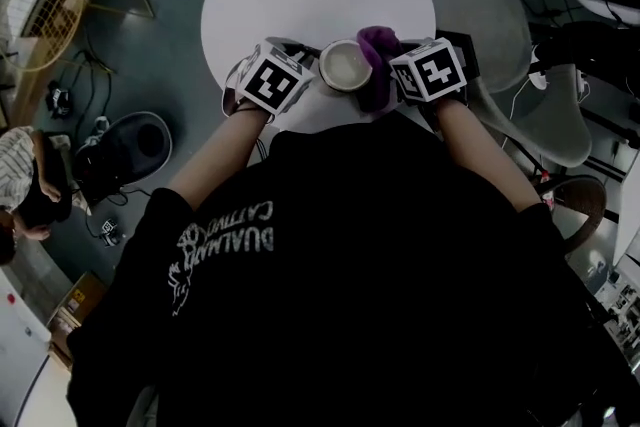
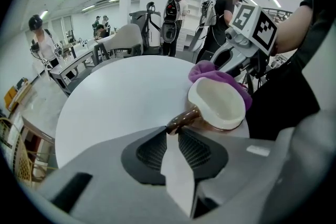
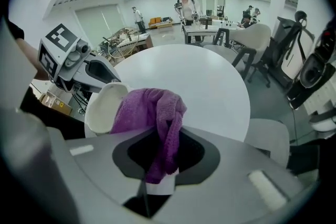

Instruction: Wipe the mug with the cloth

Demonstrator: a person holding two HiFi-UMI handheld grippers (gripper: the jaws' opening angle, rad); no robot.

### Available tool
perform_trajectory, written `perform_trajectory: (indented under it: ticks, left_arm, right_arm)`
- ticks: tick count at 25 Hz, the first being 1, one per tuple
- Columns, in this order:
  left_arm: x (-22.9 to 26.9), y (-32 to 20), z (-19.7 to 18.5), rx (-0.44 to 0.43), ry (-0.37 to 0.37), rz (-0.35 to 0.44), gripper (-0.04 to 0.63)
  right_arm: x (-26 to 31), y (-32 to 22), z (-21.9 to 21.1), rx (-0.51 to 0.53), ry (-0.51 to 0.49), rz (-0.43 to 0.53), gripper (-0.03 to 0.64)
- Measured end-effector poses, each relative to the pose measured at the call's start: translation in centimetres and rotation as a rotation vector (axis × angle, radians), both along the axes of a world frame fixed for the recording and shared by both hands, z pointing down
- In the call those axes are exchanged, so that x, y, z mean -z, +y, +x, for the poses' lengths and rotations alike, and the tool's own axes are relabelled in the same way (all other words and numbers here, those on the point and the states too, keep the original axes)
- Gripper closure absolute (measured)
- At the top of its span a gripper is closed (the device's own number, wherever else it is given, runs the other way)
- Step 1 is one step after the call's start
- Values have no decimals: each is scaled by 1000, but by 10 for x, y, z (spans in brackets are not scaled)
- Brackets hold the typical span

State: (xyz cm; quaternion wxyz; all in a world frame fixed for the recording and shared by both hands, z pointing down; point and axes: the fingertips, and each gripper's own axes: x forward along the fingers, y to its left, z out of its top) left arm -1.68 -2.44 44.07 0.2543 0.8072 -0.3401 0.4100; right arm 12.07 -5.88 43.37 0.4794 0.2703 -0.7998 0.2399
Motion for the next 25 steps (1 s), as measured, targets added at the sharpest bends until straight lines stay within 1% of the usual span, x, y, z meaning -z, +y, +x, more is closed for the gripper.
perform_trajectory:
  ticks: [7,9,12,15,18,22,25]
  left_arm:
    - [0,-3,-5,-37,6,-4,525]
    - [0,-5,-5,-50,7,8,526]
    - [1,-6,-1,-65,16,12,526]
    - [0,-3,0,-77,25,-8,526]
    - [2,-5,-4,-91,28,1,526]
    - [2,-5,-9,-92,31,11,528]
    - [2,-3,-9,-101,37,4,528]
  right_arm:
    - [1,21,5,-83,1,-25,543]
    - [0,25,7,-111,2,-29,543]
    - [-1,31,12,-177,-8,-43,543]
    - [-2,39,16,-251,-18,-61,543]
    - [-3,47,16,-307,-22,-67,543]
    - [-4,60,15,-354,-28,-71,543]
    - [-4,69,15,-383,-36,-70,543]
